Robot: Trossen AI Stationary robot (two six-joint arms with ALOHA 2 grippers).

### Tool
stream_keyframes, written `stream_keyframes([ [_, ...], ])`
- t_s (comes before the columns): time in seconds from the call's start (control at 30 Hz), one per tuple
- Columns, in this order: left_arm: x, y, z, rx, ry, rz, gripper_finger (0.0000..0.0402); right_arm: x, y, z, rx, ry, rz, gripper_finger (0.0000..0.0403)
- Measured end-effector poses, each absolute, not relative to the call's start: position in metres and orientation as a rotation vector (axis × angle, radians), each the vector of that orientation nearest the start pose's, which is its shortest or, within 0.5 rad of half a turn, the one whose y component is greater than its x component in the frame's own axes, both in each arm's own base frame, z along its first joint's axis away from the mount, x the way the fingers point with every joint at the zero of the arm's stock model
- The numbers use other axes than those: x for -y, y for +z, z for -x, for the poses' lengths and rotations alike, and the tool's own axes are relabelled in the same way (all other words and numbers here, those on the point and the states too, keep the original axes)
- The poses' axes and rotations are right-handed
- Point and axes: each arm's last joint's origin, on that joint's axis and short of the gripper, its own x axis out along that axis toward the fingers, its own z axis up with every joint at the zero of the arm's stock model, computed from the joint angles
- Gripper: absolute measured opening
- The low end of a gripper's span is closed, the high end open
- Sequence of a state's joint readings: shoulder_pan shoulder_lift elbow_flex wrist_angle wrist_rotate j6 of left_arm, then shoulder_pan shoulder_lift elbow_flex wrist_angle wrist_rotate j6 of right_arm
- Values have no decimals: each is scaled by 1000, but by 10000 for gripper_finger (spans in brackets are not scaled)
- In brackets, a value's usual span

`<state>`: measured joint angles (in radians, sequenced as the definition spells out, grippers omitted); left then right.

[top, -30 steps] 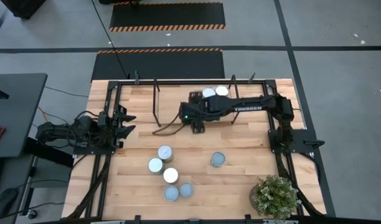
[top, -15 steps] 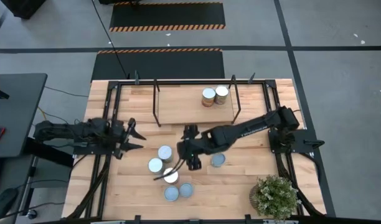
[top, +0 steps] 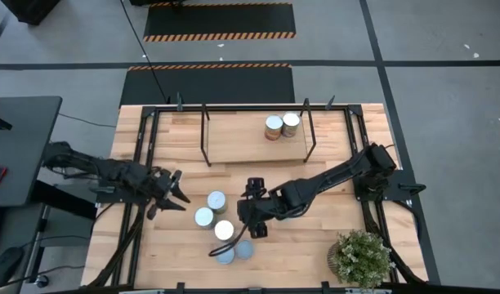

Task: Pick and place cans onto a shelf
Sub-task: Put the canned mixed vegetables on the shelf

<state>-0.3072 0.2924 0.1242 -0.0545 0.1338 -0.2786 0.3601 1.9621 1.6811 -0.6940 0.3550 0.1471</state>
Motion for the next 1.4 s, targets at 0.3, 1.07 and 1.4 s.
stream_keyframes([
  [0.3,69,178,-106,-303,-626,267,141,-143,242,-400,-924,-41,153,373],
  [1.07,99,140,-111,-624,-387,402,141,-144,242,-357,-1332,-142,212,376],
  [1.4,98,138,-112,-631,-370,389,142,-139,233,-354,-1403,-108,173,397],
])
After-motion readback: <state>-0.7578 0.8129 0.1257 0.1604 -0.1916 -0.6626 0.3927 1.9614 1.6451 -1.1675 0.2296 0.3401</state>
